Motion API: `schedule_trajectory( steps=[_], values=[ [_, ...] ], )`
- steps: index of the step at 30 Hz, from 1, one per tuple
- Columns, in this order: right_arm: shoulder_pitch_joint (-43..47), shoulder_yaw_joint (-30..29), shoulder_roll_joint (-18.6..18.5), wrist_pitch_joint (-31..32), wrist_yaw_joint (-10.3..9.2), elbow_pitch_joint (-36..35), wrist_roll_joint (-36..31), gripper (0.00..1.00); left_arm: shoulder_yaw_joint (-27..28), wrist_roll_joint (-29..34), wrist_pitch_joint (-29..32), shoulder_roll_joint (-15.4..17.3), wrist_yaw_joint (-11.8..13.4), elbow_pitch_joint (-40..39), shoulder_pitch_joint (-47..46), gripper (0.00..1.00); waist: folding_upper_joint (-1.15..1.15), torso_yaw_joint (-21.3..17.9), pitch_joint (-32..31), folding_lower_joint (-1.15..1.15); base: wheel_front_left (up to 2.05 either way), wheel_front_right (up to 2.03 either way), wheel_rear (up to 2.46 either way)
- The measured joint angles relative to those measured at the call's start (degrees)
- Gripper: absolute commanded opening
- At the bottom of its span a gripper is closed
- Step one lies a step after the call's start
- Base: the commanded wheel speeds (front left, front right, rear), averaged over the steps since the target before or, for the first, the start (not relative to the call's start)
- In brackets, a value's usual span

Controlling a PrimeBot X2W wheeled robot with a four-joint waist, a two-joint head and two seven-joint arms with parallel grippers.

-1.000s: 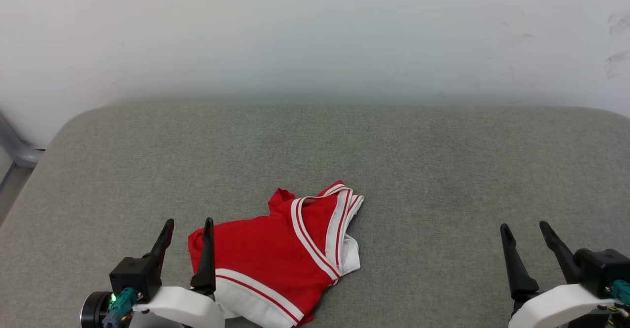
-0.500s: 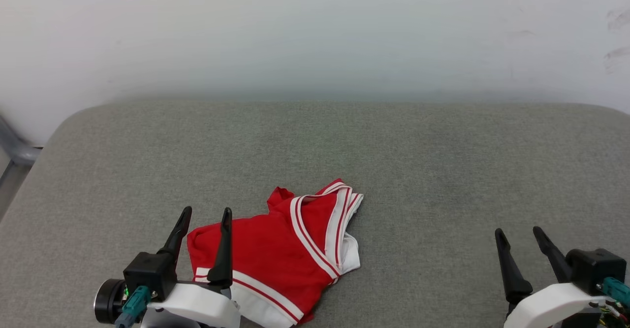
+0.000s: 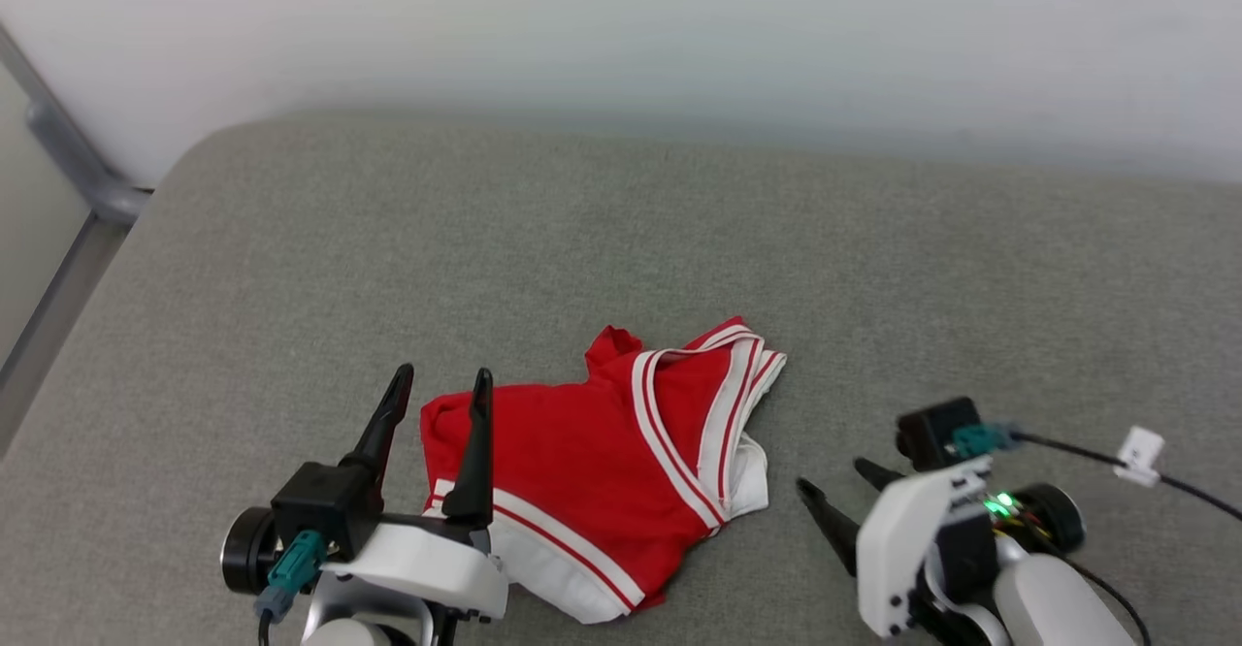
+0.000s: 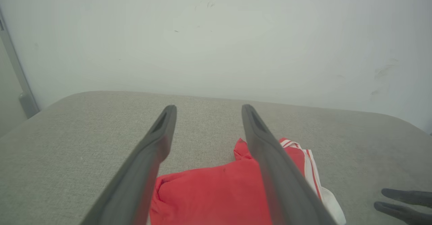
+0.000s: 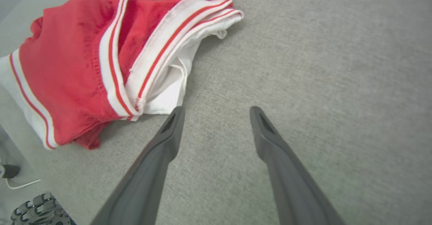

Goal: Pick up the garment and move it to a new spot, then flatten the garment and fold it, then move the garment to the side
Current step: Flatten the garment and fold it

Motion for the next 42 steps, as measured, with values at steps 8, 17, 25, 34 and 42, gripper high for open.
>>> schedule_trajectory(
  steps=[8,17,25,34,42],
  values=[
    [-12.40,12.46,-0.38,-1.15,-0.01,11.13,4.81,1.00,-0.55,0.02,-0.67,-1.41,-1.08,1.85,-3.11,1.00,0.00,1.67,3.89,0.00,0.00,0.00,0.00],
    [-20.39,21.05,0.09,0.31,0.01,25.98,9.37,1.00,-0.88,0.04,-1.10,-2.65,-2.11,3.78,-4.64,1.00,0.00,2.19,5.74,0.00,0.00,0.00,0.00],
    [-24.32,25.14,0.13,-1.37,0.02,30.29,14.45,0.00,-0.55,0.04,-1.19,-3.00,-2.26,4.77,-4.92,1.00,0.00,1.95,5.43,0.00,0.00,0.00,0.00],
    [-28.90,23.88,-4.59,-9.83,0.03,29.11,13.99,0.00,0.09,-0.01,-1.25,-3.12,-2.35,5.14,-3.48,1.00,0.00,0.04,3.00,0.00,0.00,0.00,0.00],
    [-26.03,12.73,-11.67,-13.11,0.02,26.21,11.13,0.00,0.24,-0.45,-1.26,-2.97,-2.36,5.25,-1.51,1.00,0.00,-2.25,0.41,0.00,0.00,0.00,0.00]
  ],
)
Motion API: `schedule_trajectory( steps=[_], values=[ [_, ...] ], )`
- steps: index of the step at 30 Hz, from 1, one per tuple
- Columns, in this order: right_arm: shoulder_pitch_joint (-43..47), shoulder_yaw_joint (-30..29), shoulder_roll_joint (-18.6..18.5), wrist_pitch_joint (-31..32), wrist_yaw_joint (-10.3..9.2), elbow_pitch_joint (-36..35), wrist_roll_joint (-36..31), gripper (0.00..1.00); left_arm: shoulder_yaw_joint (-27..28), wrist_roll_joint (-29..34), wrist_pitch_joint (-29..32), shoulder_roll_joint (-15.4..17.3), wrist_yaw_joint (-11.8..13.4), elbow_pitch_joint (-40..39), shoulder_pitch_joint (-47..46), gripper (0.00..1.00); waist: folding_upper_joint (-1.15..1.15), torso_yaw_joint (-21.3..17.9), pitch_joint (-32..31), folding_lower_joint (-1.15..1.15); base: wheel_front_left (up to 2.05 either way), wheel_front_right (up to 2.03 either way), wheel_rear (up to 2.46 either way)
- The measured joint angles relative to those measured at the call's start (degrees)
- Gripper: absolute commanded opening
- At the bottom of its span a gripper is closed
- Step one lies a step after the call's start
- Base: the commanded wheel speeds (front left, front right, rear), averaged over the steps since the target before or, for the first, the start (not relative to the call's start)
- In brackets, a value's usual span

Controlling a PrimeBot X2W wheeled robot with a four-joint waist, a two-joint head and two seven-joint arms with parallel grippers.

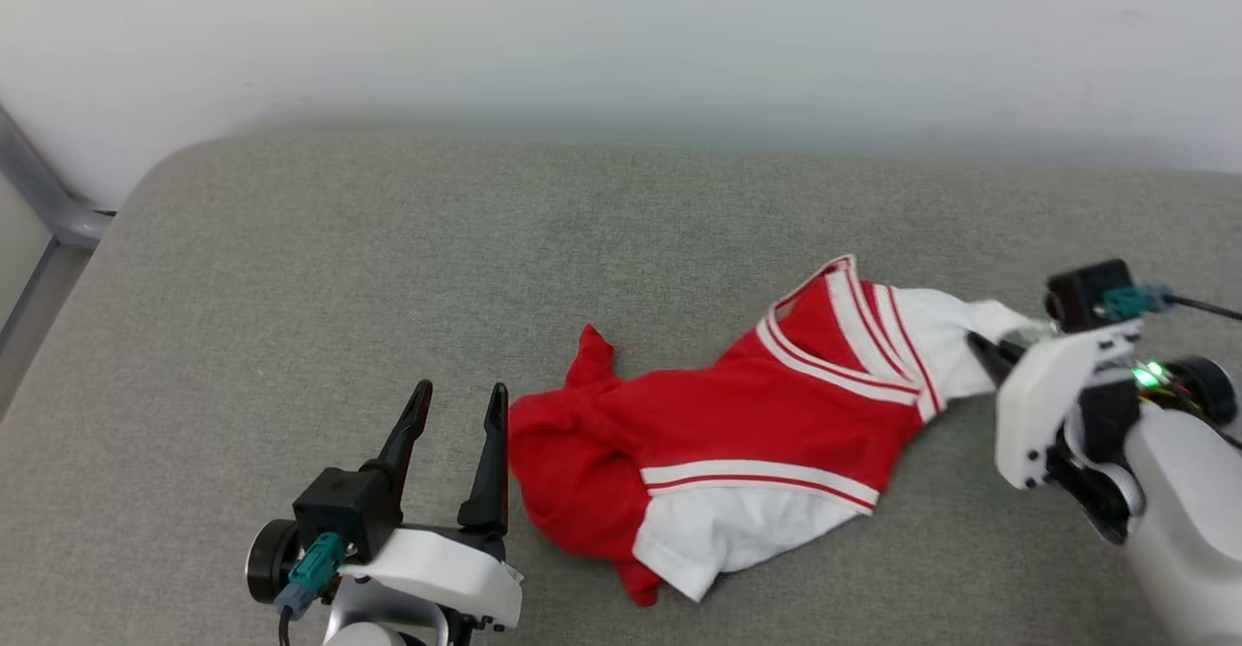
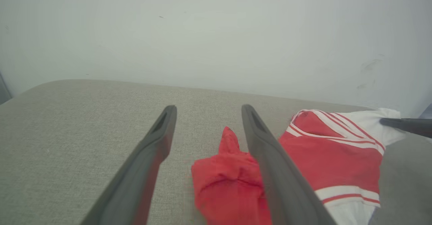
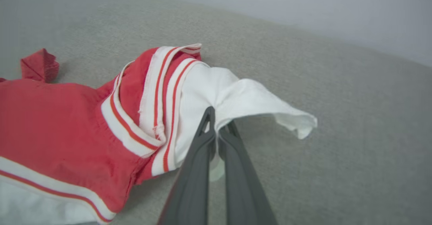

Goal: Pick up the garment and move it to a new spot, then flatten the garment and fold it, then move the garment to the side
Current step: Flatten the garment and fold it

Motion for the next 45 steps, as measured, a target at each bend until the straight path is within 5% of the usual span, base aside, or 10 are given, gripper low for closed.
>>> schedule_trajectory(
  steps=[6,11,12,13,28,45],
  values=[
    [12.10,-13.69,-1.82,0.10,0.00,-0.12,-1.25,0.00,0.07,-0.36,0.00,0.32,0.09,-0.07,1.50,1.00,0.00,-1.07,-1.47,0.00,0.00,0.00,0.00],
    [21.91,-22.10,1.96,1.10,-0.01,-0.16,-3.60,0.04,0.05,-0.65,0.12,0.76,0.11,-0.01,2.23,1.00,0.00,-1.55,-2.13,0.00,0.00,0.00,0.00],
    [22.87,-23.23,2.85,1.10,-0.01,-0.60,-3.98,0.33,0.05,-0.77,0.23,0.83,0.12,-0.01,2.30,1.00,0.00,-1.66,-2.25,0.00,0.00,0.00,0.00],
    [23.51,-24.34,3.47,0.98,-0.01,-1.22,-4.61,1.00,0.05,-0.82,0.41,0.90,0.13,-0.02,2.38,1.00,0.00,-1.74,-2.35,0.00,0.00,0.00,0.00],
    [30.81,-35.94,12.49,-14.29,-0.02,-21.67,-19.17,1.00,0.07,-1.56,1.46,1.94,1.13,-0.66,4.04,1.00,0.00,-2.24,-4.26,0.00,0.00,0.00,0.00],
    [42.84,-30.42,16.85,-9.95,-0.02,-44.99,-24.47,1.00,0.44,-1.56,2.71,3.96,2.15,-1.02,4.48,1.00,0.00,-3.97,-5.44,0.00,0.00,0.00,0.00]
  ],
)
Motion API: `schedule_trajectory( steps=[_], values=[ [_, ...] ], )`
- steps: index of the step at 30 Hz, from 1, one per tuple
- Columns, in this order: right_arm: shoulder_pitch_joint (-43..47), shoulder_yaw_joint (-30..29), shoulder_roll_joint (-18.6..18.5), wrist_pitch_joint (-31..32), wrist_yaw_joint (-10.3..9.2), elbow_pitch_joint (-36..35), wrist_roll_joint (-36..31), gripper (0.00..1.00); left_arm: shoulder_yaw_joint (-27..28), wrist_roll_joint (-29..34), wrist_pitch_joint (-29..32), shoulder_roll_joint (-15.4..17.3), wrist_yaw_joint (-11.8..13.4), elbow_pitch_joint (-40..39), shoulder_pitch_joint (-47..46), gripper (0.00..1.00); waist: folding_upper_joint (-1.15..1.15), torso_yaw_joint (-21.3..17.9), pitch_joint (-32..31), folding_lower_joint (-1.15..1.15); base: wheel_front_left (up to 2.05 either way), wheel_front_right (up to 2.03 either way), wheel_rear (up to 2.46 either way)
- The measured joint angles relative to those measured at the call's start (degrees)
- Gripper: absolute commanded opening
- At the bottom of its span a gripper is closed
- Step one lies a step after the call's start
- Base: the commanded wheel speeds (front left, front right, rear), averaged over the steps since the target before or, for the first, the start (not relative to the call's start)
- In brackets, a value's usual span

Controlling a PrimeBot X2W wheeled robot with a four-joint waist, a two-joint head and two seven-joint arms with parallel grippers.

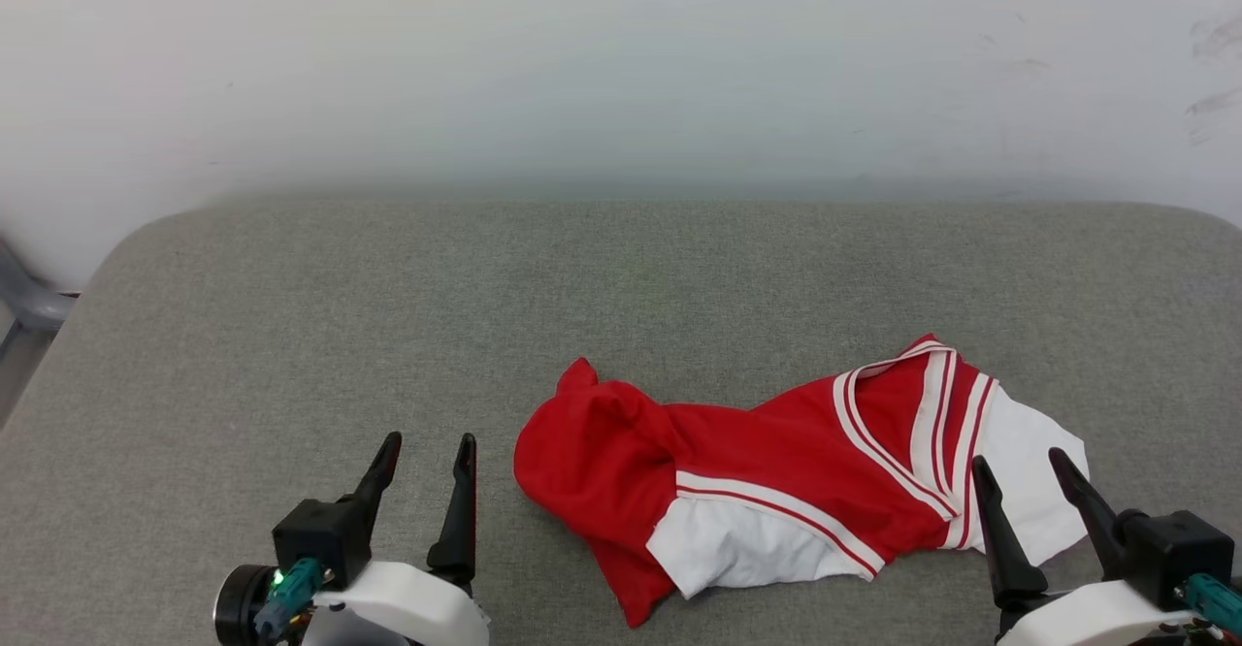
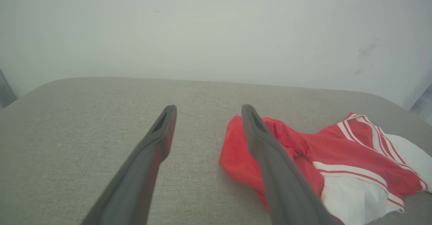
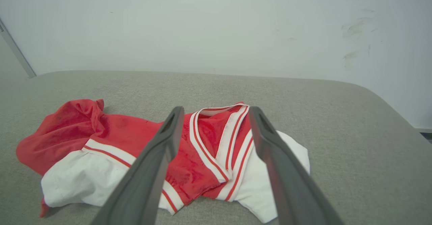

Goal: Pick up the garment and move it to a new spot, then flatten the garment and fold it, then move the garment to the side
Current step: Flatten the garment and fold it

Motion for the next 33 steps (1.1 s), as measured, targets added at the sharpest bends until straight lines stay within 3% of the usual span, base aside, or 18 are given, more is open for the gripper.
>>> schedule_trajectory(
  steps=[6,16,20,28,29,30,32,33],
  values=[
    [1.15,0.01,0.12,2.00,0.00,-2.50,0.49,1.00,-4.28,-0.51,6.24,-0.26,-3.33,0.15,-3.64,1.00,0.00,-0.06,0.45,0.00,0.00,0.00,0.00],
    [0.73,0.04,0.19,3.49,0.00,-3.31,1.49,1.00,-15.22,-3.61,26.39,-3.30,-11.71,3.48,-12.14,1.00,0.00,-0.94,2.66,0.00,0.00,0.00,0.00],
    [-0.46,0.37,0.20,3.48,0.00,-3.09,1.81,1.00,-17.72,-4.95,32.83,-3.74,-13.40,6.61,-14.54,1.00,0.00,-1.85,4.33,0.00,0.00,0.00,0.00],
    [-1.88,0.58,0.21,3.28,0.00,-2.08,2.11,1.00,-21.14,-5.47,39.51,-3.94,-15.00,12.40,-17.80,1.00,0.00,-3.54,7.19,0.00,0.00,0.00,0.00],
    [-2.01,0.53,0.21,3.18,0.00,-1.98,2.29,1.00,-21.83,-5.35,40.23,-3.90,-15.19,13.02,-18.06,0.79,0.00,-3.65,7.45,0.00,0.00,0.00,0.00],
    [-2.14,0.55,0.21,3.14,0.00,-1.81,2.42,1.00,-22.29,-5.14,40.55,-3.96,-15.36,13.61,-18.34,0.42,0.00,-3.72,7.67,0.00,0.00,0.00,0.00],
    [-2.43,0.62,0.21,2.89,0.00,-1.54,2.67,1.00,-23.86,-4.90,41.31,-3.94,-16.15,14.92,-19.87,0.00,0.00,-3.82,8.17,0.01,0.00,0.00,0.00],
    [-2.50,0.64,0.21,2.74,0.00,-1.41,2.77,1.00,-24.23,-4.89,41.51,-3.96,-16.26,15.29,-20.31,0.00,0.00,-3.83,8.28,0.00,0.00,0.00,0.00]
  ],
)
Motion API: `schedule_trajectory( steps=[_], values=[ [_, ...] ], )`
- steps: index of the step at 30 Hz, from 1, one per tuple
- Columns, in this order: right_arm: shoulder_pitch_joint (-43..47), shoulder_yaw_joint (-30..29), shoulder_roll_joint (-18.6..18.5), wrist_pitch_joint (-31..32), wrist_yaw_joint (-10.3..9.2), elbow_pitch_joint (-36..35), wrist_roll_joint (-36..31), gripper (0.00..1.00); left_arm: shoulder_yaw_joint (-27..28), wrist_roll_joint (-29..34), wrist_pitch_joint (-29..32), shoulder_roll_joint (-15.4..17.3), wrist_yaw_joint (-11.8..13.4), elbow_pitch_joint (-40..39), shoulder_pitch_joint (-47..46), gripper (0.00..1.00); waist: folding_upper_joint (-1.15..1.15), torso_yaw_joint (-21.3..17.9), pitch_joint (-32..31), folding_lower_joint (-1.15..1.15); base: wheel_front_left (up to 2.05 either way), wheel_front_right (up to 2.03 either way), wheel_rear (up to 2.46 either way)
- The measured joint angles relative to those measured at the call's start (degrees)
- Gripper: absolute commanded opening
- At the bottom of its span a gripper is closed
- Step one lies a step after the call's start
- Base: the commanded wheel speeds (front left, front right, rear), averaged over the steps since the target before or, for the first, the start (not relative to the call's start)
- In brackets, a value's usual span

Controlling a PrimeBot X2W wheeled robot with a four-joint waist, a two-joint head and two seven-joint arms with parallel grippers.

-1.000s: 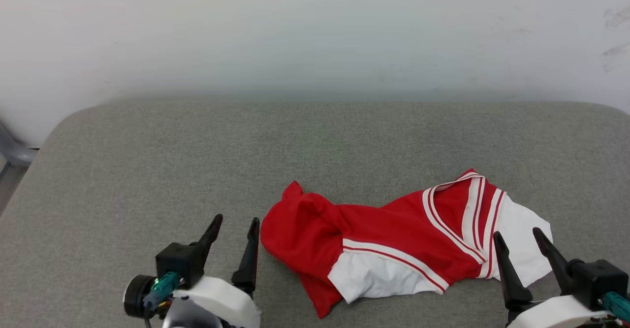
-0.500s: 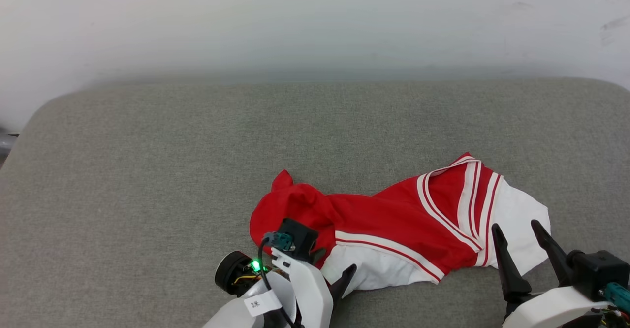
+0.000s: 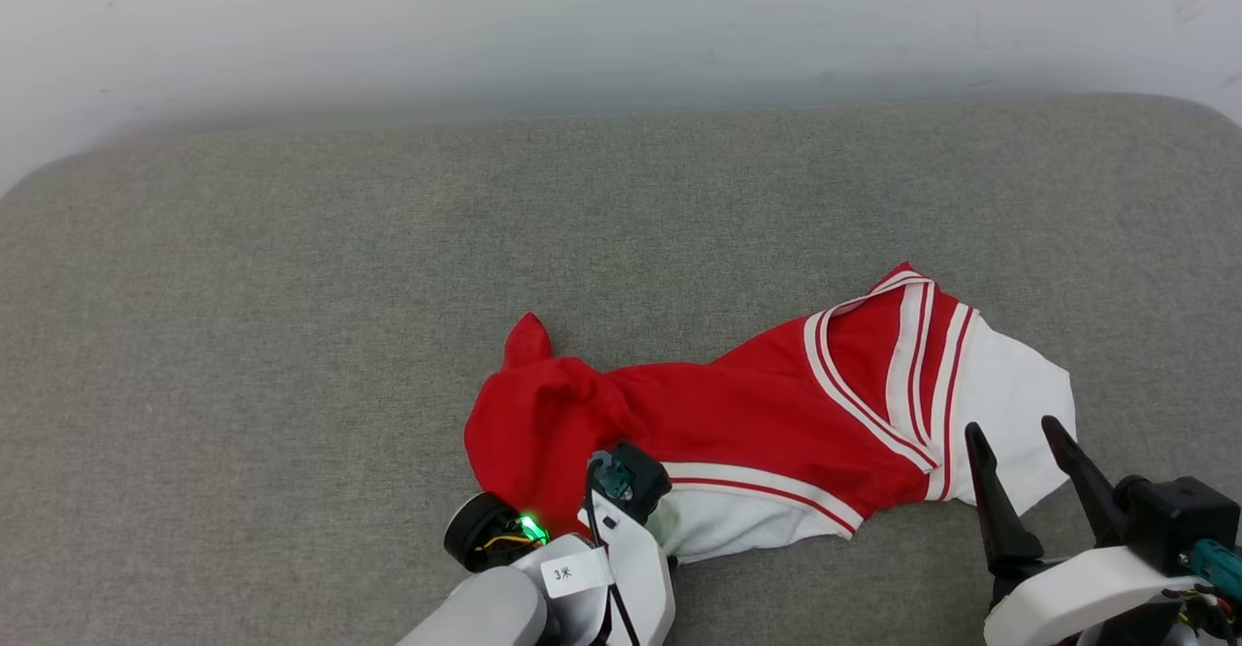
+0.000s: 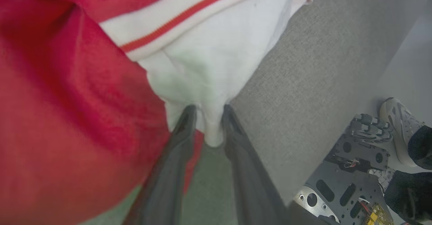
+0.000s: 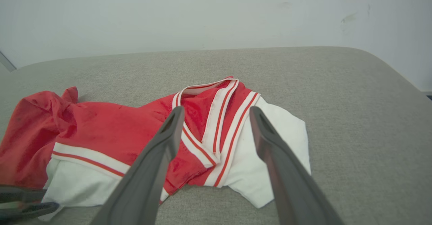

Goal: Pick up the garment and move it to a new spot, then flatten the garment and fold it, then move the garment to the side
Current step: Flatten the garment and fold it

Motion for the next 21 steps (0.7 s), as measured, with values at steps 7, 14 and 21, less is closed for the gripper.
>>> schedule_trajectory(
  steps=[7,14,21],
  values=[
    [-0.51,-0.43,0.00,-0.34,0.00,0.87,0.66,1.00,-1.26,0.97,-3.39,0.66,-0.63,0.81,-2.03,0.00,0.00,0.37,-0.48,0.00,0.00,0.00,0.00],
    [0.75,-1.56,0.01,-0.25,0.00,1.41,1.37,1.00,1.45,1.68,-7.84,3.55,1.41,-5.81,-2.25,0.00,0.00,2.00,-2.40,0.00,0.00,0.00,0.00],
    [2.24,-2.58,0.03,0.70,0.00,1.42,2.15,1.00,8.04,2.77,-6.79,12.22,7.56,-17.70,-1.01,0.00,0.00,5.07,-4.63,0.00,0.00,0.00,0.00]
  ],
)
